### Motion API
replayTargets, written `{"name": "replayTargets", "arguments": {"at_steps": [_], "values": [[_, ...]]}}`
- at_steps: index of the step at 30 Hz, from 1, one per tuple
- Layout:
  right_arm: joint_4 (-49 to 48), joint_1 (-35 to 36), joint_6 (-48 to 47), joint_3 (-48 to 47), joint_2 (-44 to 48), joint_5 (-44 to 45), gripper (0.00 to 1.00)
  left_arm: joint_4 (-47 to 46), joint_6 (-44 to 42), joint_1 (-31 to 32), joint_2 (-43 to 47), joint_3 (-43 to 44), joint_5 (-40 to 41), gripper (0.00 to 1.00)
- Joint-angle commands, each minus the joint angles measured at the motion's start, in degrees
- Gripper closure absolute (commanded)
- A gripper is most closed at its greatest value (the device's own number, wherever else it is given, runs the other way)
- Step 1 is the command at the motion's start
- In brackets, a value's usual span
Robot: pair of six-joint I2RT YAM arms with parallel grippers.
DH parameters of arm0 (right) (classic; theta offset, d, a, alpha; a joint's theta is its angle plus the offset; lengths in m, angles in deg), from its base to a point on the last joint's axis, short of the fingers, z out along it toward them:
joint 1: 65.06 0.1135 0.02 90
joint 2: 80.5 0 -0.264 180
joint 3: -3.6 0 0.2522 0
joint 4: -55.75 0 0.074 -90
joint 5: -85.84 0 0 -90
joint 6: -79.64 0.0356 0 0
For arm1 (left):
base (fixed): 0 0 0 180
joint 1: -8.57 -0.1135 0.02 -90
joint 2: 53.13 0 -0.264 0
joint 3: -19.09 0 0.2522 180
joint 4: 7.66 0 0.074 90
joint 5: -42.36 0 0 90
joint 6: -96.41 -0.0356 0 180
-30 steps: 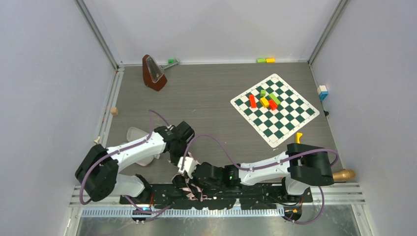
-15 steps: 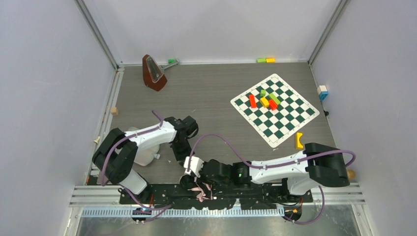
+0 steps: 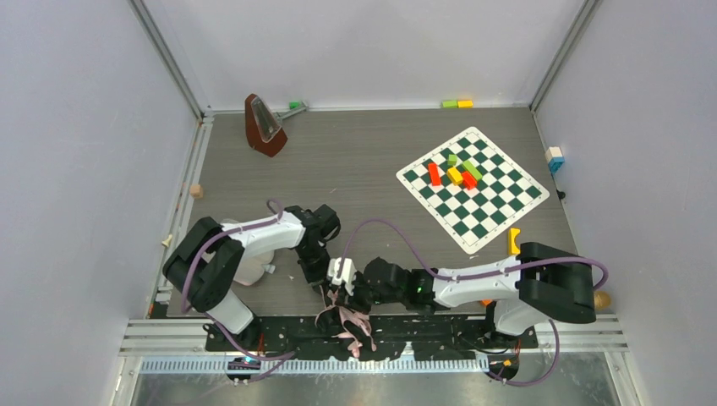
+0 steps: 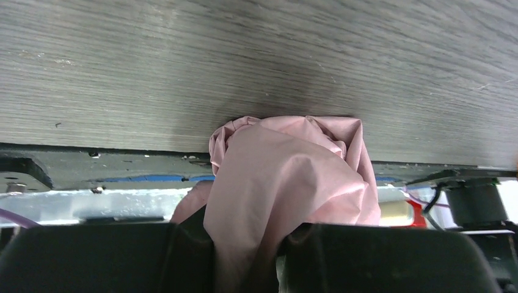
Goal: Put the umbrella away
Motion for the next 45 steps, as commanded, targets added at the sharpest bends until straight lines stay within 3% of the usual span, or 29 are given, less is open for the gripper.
{"name": "replayTargets", "arguments": {"at_steps": [1, 4, 7, 10, 13, 18, 22, 27, 31, 40, 45], "values": [[-3.09, -2.76, 11.38, -3.35, -2.89, -10.56, 0.94, -7.67, -0.69, 4.14, -1.11, -1.36, 16.10, 1.00], [0.21, -2.81, 17.49, -3.08, -7.89, -11.19, 0.94, -15.76, -2.94, 5.42, 3.79, -3.75, 18.14, 0.97], [-1.28, -2.92, 22.80, -1.04, -12.22, -9.54, 0.94, -25.15, -4.56, 5.63, 8.97, -7.31, 17.54, 0.72], [-2.66, -3.34, 26.26, 0.21, -14.42, -6.08, 0.94, -21.00, -9.90, 5.63, 10.80, -3.61, 19.13, 0.40], [-4.34, -4.48, 30.59, 2.48, -16.50, -2.80, 0.94, -21.13, -13.89, 5.63, 12.65, -2.02, 18.78, 0.26], [-7.65, -5.00, 32.78, 4.25, -17.80, -1.57, 0.94, -18.98, -19.03, 5.61, 14.75, -0.04, 20.88, 0.24], [-7.38, -4.89, 32.86, 4.87, -17.45, -0.72, 0.94, -19.99, -21.89, 4.96, 21.91, -1.57, 21.91, 0.26], [-7.50, -4.90, 32.73, 5.13, -17.26, 0.38, 0.94, -18.38, -21.16, 3.78, 27.06, -4.15, 23.12, 0.30], [-9.12, -6.06, 32.61, 5.98, -17.58, -0.06, 0.94, -15.98, -21.98, 3.78, 31.43, -5.95, 27.64, 0.27], [-5.42, -6.59, 32.96, 2.48, -19.98, -3.14, 0.94, -16.24, -25.12, 3.64, 24.86, -3.77, 27.40, 0.33], [-3.30, -6.60, 33.44, -0.13, -23.17, -4.68, 0.94, -11.87, -24.97, 3.70, 23.25, -0.70, 28.69, 0.38]]}}
